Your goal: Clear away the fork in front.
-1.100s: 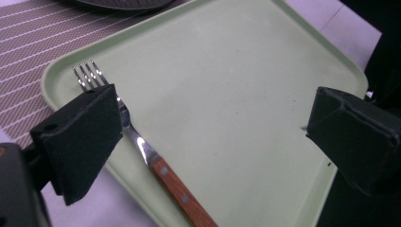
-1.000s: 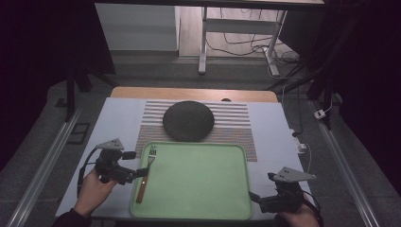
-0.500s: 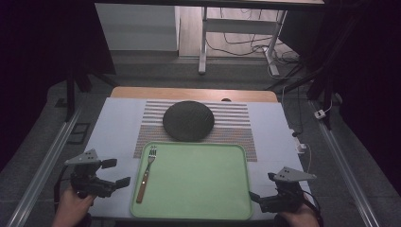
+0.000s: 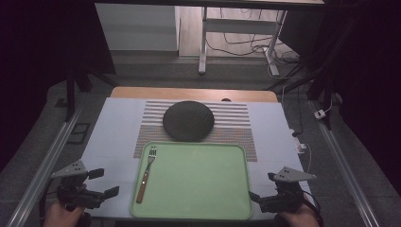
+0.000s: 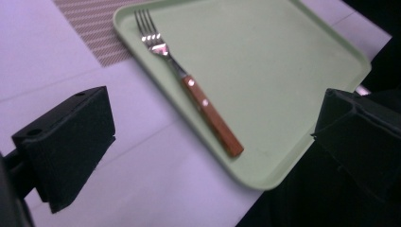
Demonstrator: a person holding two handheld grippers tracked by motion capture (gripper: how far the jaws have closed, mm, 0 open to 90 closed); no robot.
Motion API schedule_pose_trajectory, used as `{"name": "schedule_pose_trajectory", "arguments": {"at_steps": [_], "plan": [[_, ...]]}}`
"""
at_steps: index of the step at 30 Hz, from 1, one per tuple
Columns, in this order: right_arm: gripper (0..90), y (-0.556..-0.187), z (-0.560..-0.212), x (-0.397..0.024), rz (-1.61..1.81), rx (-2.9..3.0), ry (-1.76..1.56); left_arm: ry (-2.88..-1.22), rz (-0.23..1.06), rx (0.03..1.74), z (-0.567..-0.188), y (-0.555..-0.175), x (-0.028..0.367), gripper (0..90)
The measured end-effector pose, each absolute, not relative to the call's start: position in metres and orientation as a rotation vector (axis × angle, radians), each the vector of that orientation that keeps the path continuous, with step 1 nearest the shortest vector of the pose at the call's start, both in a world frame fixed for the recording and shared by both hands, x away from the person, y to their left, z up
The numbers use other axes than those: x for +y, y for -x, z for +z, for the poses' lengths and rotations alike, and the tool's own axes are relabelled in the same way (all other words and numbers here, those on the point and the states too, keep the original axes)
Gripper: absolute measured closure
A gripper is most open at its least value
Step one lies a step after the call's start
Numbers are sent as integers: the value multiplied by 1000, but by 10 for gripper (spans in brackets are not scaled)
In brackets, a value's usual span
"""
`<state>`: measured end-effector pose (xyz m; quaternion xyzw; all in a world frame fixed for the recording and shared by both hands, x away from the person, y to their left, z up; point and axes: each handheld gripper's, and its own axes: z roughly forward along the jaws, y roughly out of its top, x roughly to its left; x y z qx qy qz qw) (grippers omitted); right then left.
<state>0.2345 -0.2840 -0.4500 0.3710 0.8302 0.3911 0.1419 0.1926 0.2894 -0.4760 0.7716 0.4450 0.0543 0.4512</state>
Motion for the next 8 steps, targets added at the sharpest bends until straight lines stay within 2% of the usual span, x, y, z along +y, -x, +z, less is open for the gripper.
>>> {"name": "schedule_pose_trajectory", "arguments": {"at_steps": [8], "plan": [[29, -235, -450, -284, 1126, 2400, -1075, -1951, 176, 1141, -475, -189, 287, 0]]}}
